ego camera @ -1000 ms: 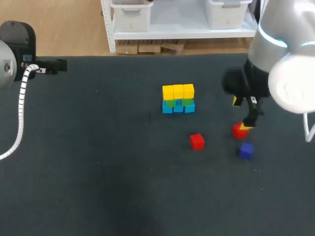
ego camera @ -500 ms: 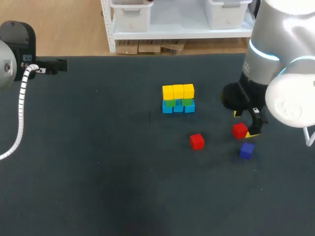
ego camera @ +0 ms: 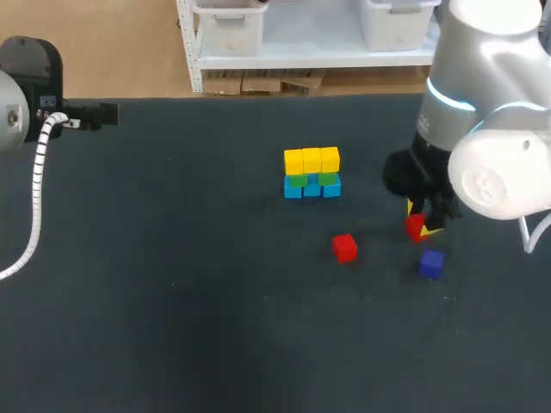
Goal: Place the blue cubes, place green cubes on the blue cubes, place the yellow cubes on the green cubes, then place the red cubes on the yellow cubes, and place purple cube on the red cubes.
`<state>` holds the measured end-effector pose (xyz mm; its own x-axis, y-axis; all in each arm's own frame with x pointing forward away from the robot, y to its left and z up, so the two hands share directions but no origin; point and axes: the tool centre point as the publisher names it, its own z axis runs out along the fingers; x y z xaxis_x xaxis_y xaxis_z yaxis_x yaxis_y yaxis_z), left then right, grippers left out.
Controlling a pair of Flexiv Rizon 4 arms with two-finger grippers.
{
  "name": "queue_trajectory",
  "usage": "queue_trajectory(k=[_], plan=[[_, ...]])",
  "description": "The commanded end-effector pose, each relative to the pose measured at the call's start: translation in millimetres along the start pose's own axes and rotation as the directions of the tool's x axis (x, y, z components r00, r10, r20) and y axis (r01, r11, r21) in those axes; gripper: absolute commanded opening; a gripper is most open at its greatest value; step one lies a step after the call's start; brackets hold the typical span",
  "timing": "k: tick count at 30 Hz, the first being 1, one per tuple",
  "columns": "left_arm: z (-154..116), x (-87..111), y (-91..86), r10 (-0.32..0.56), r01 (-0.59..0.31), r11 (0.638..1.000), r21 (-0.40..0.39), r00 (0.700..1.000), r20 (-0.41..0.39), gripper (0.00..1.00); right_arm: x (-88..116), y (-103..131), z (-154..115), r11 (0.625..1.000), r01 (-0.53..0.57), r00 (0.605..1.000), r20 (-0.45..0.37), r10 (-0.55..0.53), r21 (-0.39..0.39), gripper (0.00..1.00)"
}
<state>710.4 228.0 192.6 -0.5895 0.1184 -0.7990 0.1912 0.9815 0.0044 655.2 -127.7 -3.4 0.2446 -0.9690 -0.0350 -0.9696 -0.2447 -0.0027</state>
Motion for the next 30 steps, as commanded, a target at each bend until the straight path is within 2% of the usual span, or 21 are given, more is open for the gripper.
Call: queue_trajectory(k=[1, 8, 15, 20, 30], plan=[[0, 0.3, 0.3, 0.0, 0.0, 1.0, 0.001, 1.0, 0.001, 1.0, 0, 1, -3, 1.0, 0.0, 1.0, -0.001, 0.0, 0.008, 0.0], [0, 0.3, 0.3, 0.0, 0.0, 1.0, 0.001, 1.0, 0.001, 1.0, -2, -3, -21, 0.999, -0.035, 0.999, 0.003, 0.035, 0.03, 0.0], [0, 0.3, 0.3, 0.0, 0.0, 1.0, 0.001, 1.0, 0.001, 1.0, -19, -18, -52, 0.992, -0.119, 0.993, -0.006, 0.12, 0.044, 0.0], [0, 0.3, 0.3, 0.0, 0.0, 1.0, 0.001, 1.0, 0.001, 1.0, -43, -34, -76, 0.985, -0.159, 0.987, 0.003, 0.159, 0.061, 0.0], [0, 0.3, 0.3, 0.0, 0.0, 1.0, 0.001, 1.0, 0.001, 1.0, -93, -63, -114, 0.988, -0.132, 0.991, 0.011, 0.131, 0.08, 0.0]])
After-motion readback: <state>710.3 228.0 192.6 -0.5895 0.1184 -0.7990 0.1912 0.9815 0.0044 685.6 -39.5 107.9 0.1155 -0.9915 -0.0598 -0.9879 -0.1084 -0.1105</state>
